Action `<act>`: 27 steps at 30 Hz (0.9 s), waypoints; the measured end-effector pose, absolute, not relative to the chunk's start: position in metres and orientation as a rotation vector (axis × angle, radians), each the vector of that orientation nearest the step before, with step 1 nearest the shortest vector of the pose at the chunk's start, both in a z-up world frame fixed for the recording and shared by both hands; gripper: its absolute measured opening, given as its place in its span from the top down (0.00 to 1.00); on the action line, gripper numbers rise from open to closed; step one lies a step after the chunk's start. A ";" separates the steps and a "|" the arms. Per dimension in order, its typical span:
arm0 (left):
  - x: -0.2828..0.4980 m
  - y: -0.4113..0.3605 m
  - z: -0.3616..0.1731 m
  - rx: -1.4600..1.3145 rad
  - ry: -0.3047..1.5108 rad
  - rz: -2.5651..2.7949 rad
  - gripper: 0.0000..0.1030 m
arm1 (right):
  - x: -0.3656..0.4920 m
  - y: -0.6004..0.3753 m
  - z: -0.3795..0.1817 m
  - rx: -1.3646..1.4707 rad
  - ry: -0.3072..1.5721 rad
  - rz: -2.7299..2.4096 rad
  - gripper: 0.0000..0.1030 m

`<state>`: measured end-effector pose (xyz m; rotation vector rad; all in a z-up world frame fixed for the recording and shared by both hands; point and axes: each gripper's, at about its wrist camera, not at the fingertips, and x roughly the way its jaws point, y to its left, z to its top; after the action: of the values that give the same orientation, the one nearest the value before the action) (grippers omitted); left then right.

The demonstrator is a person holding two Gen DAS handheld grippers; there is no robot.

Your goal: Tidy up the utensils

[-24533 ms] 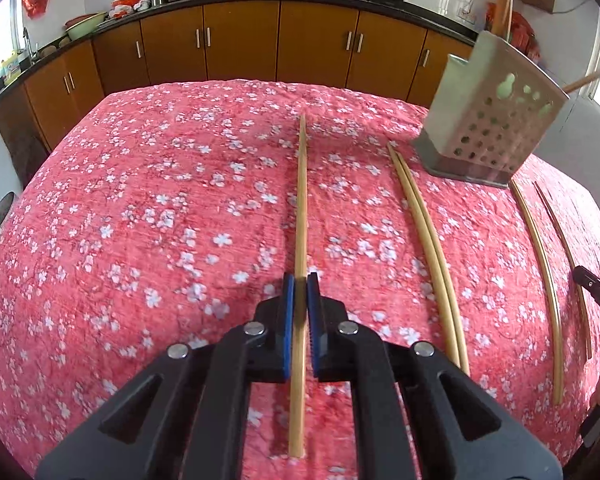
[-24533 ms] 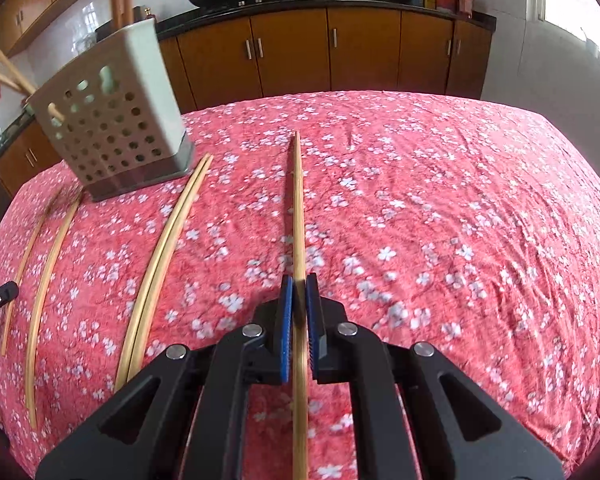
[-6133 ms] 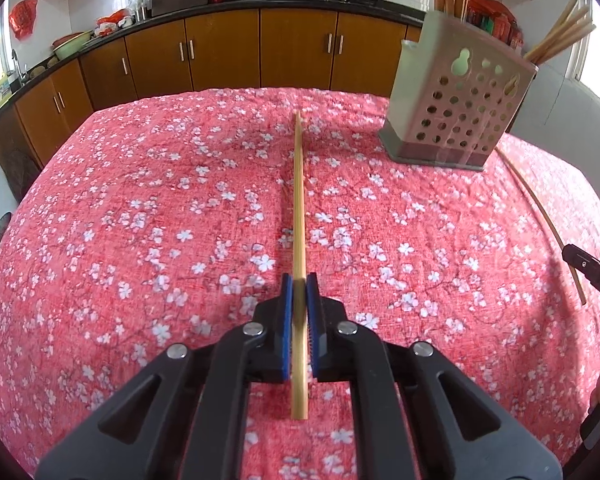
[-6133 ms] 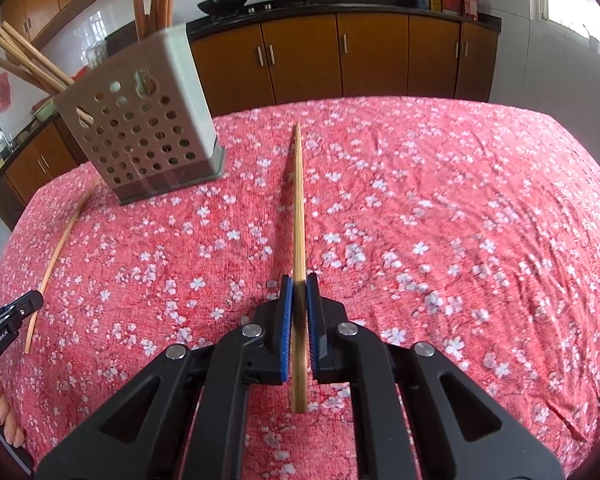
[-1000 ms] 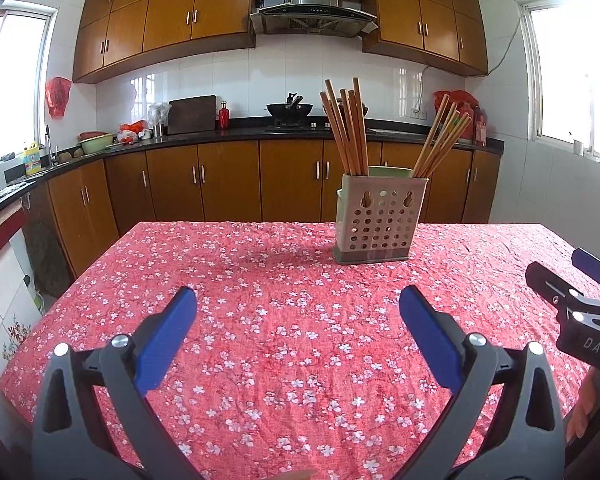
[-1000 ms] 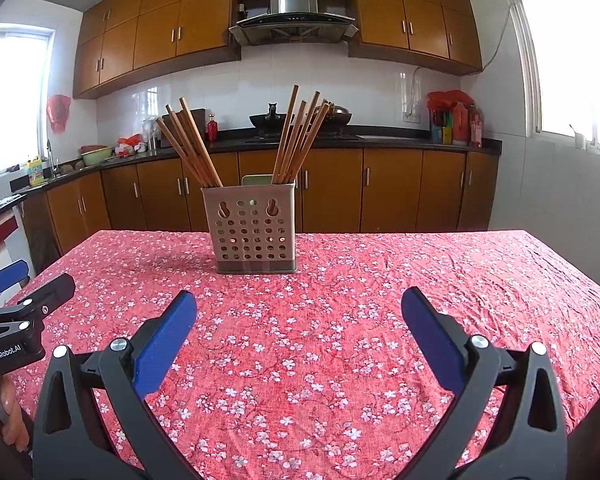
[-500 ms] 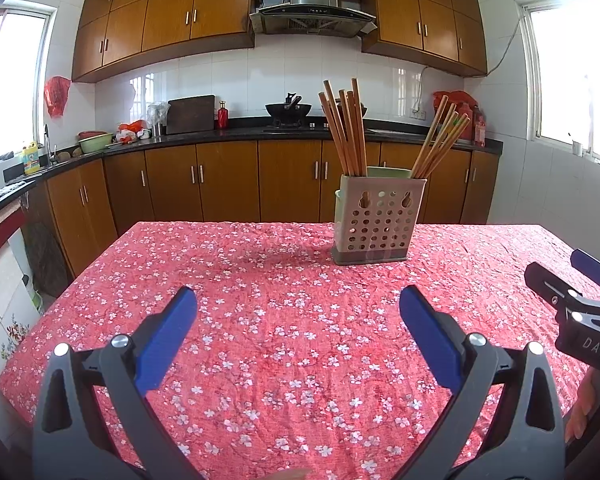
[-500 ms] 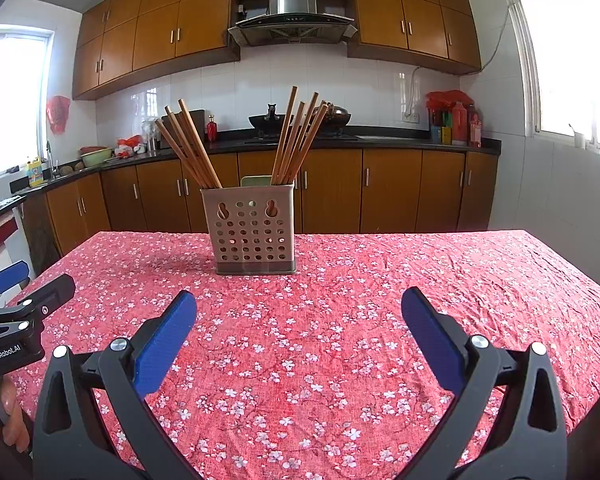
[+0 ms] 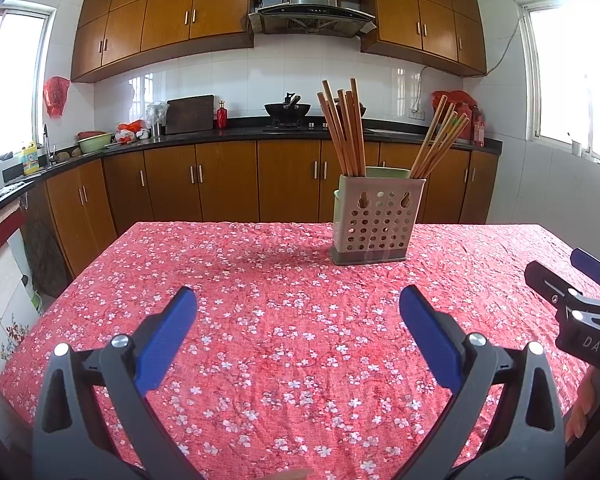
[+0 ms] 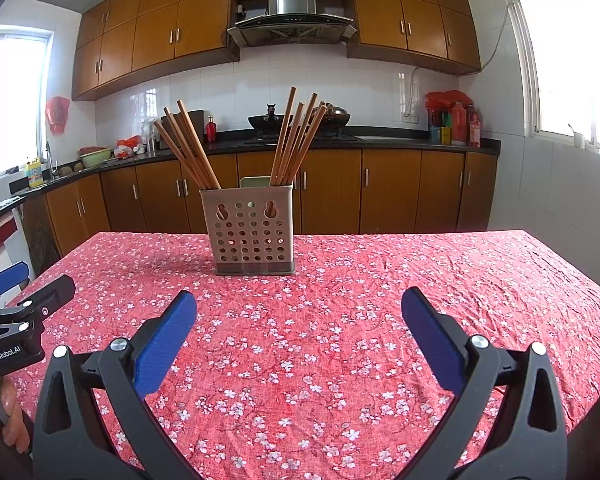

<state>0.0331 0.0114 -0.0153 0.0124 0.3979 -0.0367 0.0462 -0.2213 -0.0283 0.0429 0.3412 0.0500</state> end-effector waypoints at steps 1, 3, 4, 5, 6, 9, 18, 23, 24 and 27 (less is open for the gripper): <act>0.033 0.011 -0.015 0.012 0.398 -0.037 0.04 | 0.046 -0.221 -0.028 0.043 0.342 0.051 0.02; 0.033 0.011 -0.015 0.011 0.398 -0.037 0.04 | 0.046 -0.221 -0.028 0.043 0.341 0.049 0.02; 0.033 0.011 -0.015 0.011 0.398 -0.036 0.04 | 0.046 -0.221 -0.028 0.043 0.341 0.050 0.02; 0.033 0.011 -0.015 0.012 0.398 -0.037 0.04 | 0.046 -0.221 -0.028 0.044 0.341 0.050 0.02; 0.033 0.011 -0.015 0.012 0.398 -0.036 0.04 | 0.046 -0.221 -0.028 0.043 0.341 0.050 0.02; 0.033 0.010 -0.015 0.012 0.398 -0.036 0.04 | 0.046 -0.220 -0.028 0.044 0.341 0.049 0.02; 0.035 0.011 -0.016 0.022 0.398 -0.040 0.04 | 0.046 -0.221 -0.029 0.044 0.342 0.048 0.02; 0.035 0.012 -0.016 0.021 0.396 -0.041 0.04 | 0.047 -0.220 -0.030 0.048 0.344 0.046 0.02; 0.035 0.012 -0.016 0.020 0.396 -0.040 0.04 | 0.047 -0.220 -0.030 0.049 0.345 0.046 0.02; 0.036 0.013 -0.016 0.017 0.399 -0.041 0.04 | 0.047 -0.221 -0.030 0.049 0.345 0.046 0.02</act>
<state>0.0356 0.0133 -0.0162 0.0166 0.3995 -0.0411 0.0469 -0.2206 -0.0302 0.0485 0.3452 0.0459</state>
